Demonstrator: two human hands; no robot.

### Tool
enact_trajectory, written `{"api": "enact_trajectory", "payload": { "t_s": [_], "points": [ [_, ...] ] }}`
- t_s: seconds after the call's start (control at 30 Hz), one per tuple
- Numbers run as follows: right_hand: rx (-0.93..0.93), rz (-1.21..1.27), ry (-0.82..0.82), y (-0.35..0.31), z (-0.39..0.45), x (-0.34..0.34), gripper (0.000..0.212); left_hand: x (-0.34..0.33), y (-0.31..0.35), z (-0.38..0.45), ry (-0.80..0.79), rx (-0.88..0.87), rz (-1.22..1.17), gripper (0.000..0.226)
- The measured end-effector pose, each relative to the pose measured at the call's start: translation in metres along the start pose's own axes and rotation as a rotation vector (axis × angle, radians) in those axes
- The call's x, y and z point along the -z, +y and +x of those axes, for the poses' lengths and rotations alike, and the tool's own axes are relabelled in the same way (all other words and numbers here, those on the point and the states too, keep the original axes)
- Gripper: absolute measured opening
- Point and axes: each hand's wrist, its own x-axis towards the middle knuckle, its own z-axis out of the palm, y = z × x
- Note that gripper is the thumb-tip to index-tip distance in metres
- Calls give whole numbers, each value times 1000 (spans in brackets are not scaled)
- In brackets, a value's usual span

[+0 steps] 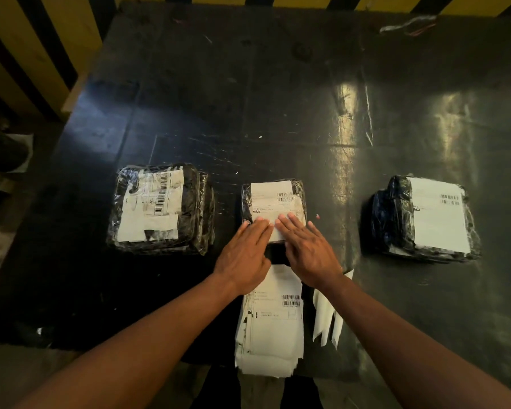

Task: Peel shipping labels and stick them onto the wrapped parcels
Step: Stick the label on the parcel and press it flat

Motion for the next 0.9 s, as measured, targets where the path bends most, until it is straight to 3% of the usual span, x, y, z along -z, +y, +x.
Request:
{"api": "enact_trajectory", "payload": {
  "t_s": [0.23,0.53,0.77,0.9],
  "points": [
    [-15,-14,-24,0,0,3,65,0,-15,-10,-33,82,159,78],
    [-30,-53,-5,-6,-4,-7,66,1,-4,38,-83,85,171,70],
    [-27,-67,-13,0,-4,-7,63,3,-23,34,-71,285,144,75],
    [-36,-48,-35,-2,-3,-4,65,5,-15,37,-85,301,112,76]
  ]
}}
